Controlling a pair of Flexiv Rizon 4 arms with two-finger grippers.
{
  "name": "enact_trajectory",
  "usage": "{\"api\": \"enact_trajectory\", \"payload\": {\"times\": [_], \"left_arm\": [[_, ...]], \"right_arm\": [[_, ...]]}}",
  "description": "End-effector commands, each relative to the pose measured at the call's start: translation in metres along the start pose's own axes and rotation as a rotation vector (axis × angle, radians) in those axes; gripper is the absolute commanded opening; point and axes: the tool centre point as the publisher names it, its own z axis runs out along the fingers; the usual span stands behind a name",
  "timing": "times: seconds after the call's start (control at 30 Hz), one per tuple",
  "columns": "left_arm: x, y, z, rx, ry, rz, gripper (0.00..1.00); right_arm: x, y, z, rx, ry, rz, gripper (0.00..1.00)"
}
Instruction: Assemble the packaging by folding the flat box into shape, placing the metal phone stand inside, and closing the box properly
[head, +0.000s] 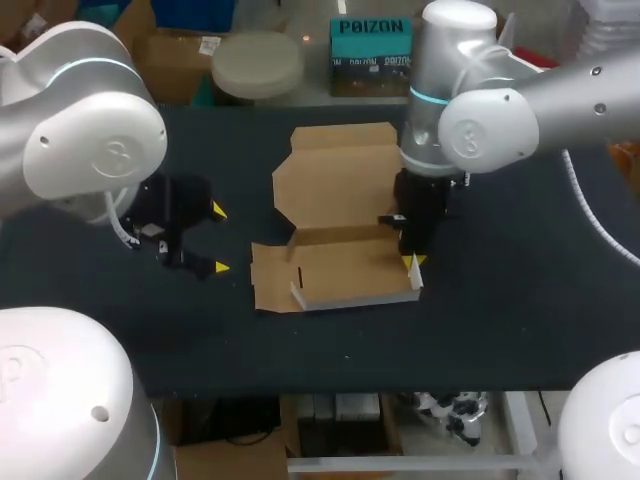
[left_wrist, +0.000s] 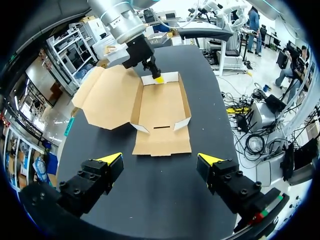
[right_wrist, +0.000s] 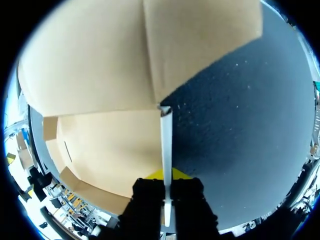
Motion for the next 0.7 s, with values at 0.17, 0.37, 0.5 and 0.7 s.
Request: {"api": "enact_trajectory", "payload": {"times": [0.17,0.37,0.5,0.7], "left_arm": [[-0.0033,0.0008,-0.0022,0.013,0.027,-0.022,1.0],[-0.0049,0.003,-0.0017,0.018,0.041,-0.042,1.0],[-0.0059,0.0044,-0.0019,0.025,0.052,-0.053,1.0],[-0.0065,0.0059,-0.0012,0.028,0.061,-0.06,1.0]], "right_arm": [[-0.0006,-0.0063,0.0012,-0.055,0.001,0.004,0.13],[-0.0013,-0.0059,0.0035,-0.078,-0.003,0.018,0.14],[-0.001,-0.0063,0.0023,-0.1,-0.004,0.018,0.12],[0.0001,-0.0058,0.0021,-0.124,-0.01,0.022,0.09]]}}
